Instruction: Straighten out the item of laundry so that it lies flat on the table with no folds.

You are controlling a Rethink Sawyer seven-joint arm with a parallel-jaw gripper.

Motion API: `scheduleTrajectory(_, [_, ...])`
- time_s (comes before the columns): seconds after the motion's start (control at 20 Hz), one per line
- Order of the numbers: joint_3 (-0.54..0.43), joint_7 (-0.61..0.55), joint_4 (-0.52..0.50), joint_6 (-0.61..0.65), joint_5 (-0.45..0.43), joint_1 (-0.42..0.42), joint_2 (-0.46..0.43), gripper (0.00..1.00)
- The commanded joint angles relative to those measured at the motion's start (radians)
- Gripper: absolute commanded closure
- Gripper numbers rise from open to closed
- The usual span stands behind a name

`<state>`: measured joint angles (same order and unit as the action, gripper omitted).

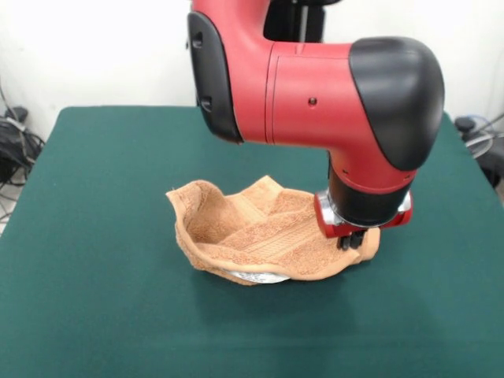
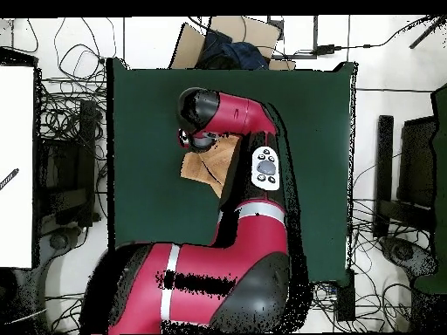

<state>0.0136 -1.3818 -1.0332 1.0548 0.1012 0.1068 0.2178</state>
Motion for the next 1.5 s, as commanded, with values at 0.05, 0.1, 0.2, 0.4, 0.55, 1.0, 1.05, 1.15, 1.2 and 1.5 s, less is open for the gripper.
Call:
scheduleTrajectory(0.05, [-0.034,-0.146,-0.096,-0.060,-0.020,-0.004,0.014,1.00])
scheduleTrajectory(0.1, [-0.042,-0.149,-0.103,-0.072,-0.013,0.000,0.015,1.00])
scheduleTrajectory(0.2, [-0.044,-0.150,-0.098,-0.071,-0.012,0.000,0.009,1.00])
scheduleTrajectory(0.4, [-0.037,-0.152,-0.114,-0.089,-0.020,-0.002,0.017,1.00])
scheduleTrajectory(0.55, [-0.038,-0.149,-0.116,-0.090,-0.021,0.000,0.018,1.00])
scheduleTrajectory(1.0, [-0.034,-0.151,-0.116,-0.080,-0.024,-0.005,0.018,0.00])
scheduleTrajectory(1.05, [-0.034,-0.152,-0.115,-0.079,-0.023,-0.006,0.018,0.00])
scheduleTrajectory(1.15, [-0.033,-0.153,-0.120,-0.083,-0.024,-0.006,0.021,0.00])
scheduleTrajectory(1.2, [-0.036,-0.149,-0.119,-0.085,-0.023,-0.004,0.020,0.00])
scheduleTrajectory(1.5, [-0.036,-0.134,-0.112,-0.125,-0.043,-0.010,0.001,0.00])
